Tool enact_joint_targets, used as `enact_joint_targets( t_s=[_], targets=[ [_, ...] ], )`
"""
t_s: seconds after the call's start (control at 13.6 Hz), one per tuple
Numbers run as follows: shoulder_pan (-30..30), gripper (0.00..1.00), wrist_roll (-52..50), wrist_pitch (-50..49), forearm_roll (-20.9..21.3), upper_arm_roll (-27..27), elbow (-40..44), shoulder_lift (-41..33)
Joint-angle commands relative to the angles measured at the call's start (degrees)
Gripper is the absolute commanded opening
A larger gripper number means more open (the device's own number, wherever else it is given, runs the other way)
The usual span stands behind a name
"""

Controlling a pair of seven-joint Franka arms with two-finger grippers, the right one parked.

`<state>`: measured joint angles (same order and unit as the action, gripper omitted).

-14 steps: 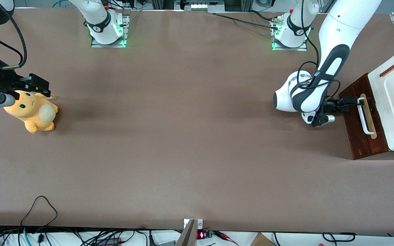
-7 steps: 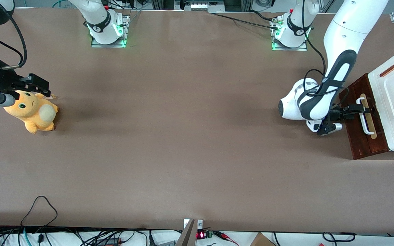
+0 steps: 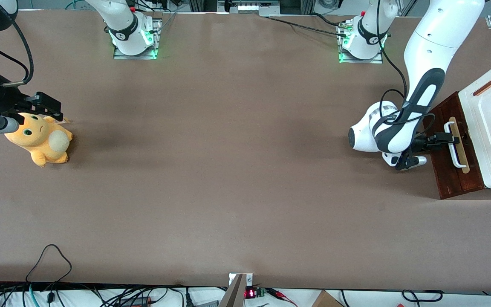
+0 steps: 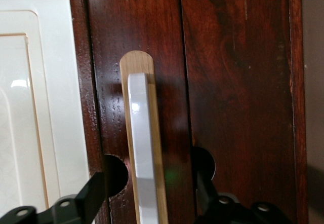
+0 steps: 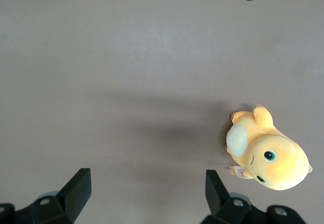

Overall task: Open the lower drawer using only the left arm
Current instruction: 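Close the left gripper on the white bar handle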

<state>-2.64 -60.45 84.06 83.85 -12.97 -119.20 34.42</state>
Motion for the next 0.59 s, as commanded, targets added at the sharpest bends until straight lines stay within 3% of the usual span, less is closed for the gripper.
enact_joint_targets(
  t_s=[0.0, 0.29, 0.37, 0.51],
  targets=[
    [0.17, 0.8, -2.38, -2.32, 1.14, 0.13, -0.42, 0.82],
    [0.44, 0.7, -3.01, -2.85, 1.31, 0.13, -0.51, 0.91],
    [0.44, 0.62, -3.01, -2.85, 1.31, 0.31, -0.51, 0.91],
    [0.44, 0.56, -3.1, -2.85, 1.23, 0.31, -0.51, 0.91]
  ],
)
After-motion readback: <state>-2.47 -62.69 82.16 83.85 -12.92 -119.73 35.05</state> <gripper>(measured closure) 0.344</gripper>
